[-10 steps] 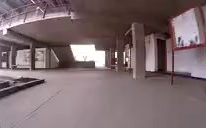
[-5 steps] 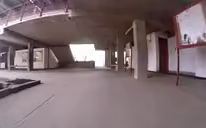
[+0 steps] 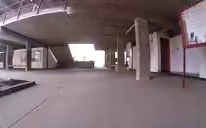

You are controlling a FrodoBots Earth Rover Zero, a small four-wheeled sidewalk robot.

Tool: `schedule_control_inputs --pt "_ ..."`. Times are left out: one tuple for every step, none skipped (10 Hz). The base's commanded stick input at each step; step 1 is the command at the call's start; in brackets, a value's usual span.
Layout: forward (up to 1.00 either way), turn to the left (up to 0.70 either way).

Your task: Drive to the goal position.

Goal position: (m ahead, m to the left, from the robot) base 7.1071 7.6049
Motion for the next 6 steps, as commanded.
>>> schedule_control_inputs --pt "0.5 0.0" --pt "0.5 0.0" --pt "0.5 0.0" --pt "0.5 0.0" --pt "0.5 0.0" --pt "0.5 0.0"
